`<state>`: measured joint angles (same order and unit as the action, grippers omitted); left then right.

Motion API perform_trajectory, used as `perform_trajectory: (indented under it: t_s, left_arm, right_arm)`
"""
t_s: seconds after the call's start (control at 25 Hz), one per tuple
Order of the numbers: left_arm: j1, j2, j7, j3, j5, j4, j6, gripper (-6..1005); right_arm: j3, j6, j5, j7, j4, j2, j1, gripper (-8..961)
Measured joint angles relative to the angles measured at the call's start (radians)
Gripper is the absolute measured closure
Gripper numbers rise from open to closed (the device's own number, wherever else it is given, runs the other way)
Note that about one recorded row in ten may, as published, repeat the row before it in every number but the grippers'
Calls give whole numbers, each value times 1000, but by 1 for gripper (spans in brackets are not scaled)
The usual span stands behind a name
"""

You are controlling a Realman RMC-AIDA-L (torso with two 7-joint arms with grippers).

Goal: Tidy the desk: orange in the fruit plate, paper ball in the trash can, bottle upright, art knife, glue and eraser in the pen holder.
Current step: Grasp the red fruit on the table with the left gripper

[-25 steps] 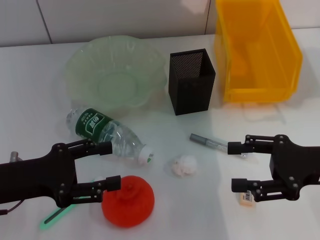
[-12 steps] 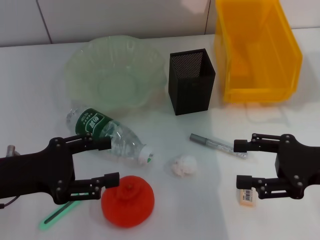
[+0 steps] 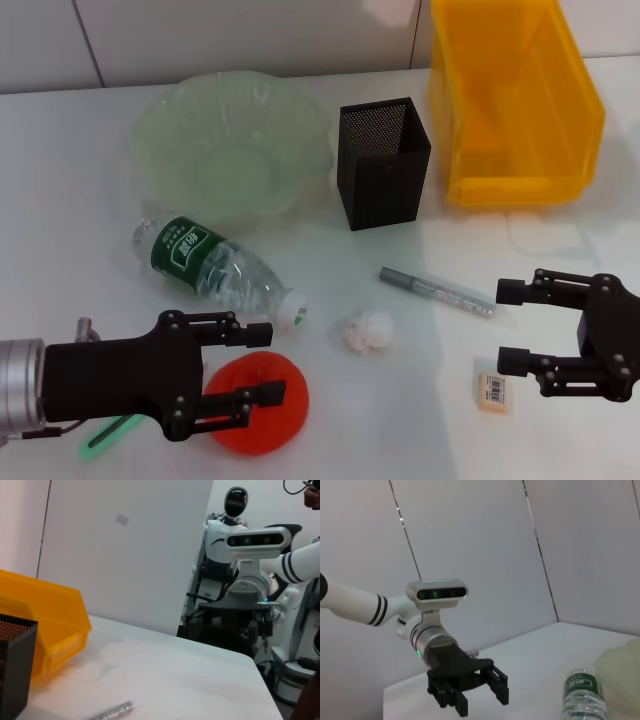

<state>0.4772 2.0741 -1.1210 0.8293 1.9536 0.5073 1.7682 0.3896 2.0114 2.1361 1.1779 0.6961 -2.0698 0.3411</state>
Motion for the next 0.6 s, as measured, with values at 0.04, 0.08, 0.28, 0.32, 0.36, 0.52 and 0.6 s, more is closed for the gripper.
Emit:
perform_trajectory:
  t_s: [0.04, 0.08, 0.28, 0.32, 0.36, 0.52, 0.6]
  left_arm:
    - [3, 0, 9, 0, 0, -14, -9, 371]
    - [7, 0, 14, 0, 0, -28, -22, 376]
    - [12, 0, 21, 30, 5, -44, -92, 396]
    - [12, 0, 21, 37, 5, -46, -102, 396]
    - [12, 0, 18, 53, 7, -51, -118, 395]
    - [12, 0, 11, 78, 7, -57, -147, 395]
    - [12, 0, 11, 80, 8, -65, -167, 397]
  right_arm:
    - [0, 0, 0, 0, 0, 0, -1, 176]
    - [0, -1, -1, 0, 0, 0, -2, 176]
    - [0, -1, -1, 0, 0, 1, 1, 176]
    - [0, -1, -1, 0, 0, 0, 2, 176]
    - [0, -1, -1, 0, 0, 0, 3, 176]
    - [0, -1, -1, 0, 0, -1, 4, 176]
    - [0, -1, -1, 0, 0, -1, 6, 176]
